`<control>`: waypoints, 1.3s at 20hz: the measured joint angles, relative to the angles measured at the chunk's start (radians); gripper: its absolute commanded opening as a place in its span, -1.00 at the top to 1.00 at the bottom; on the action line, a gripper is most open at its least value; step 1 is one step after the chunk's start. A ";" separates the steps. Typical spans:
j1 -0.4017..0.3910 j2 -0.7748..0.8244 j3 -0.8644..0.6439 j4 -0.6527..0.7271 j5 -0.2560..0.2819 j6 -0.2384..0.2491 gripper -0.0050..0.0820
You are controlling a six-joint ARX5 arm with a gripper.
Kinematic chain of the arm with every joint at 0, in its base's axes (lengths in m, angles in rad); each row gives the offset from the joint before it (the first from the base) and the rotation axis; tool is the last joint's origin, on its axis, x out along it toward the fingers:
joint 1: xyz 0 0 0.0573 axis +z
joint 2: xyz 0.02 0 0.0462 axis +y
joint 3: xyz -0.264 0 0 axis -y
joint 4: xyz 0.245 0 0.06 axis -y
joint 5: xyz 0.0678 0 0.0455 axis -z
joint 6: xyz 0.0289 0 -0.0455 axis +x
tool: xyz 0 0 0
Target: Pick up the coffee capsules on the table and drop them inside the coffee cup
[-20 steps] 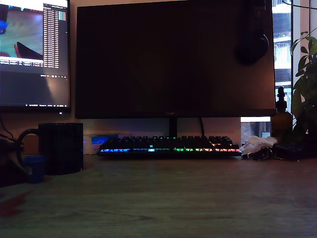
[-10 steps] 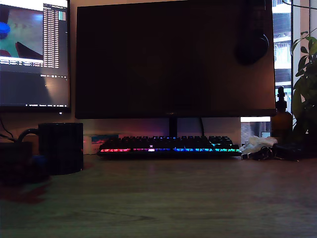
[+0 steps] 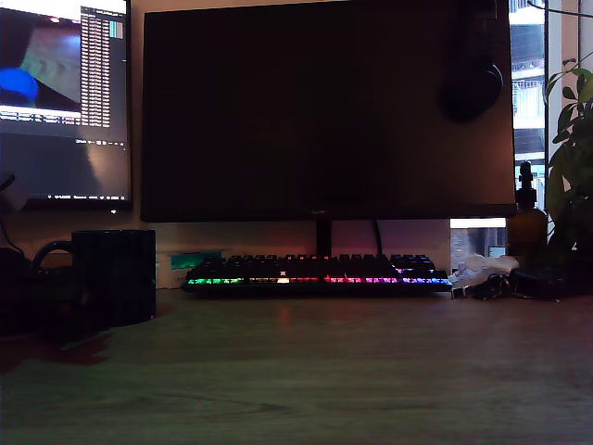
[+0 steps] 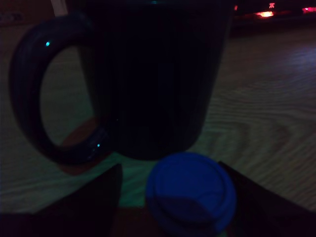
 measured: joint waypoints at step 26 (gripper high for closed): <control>0.002 -0.087 0.036 -0.247 0.188 -0.005 0.47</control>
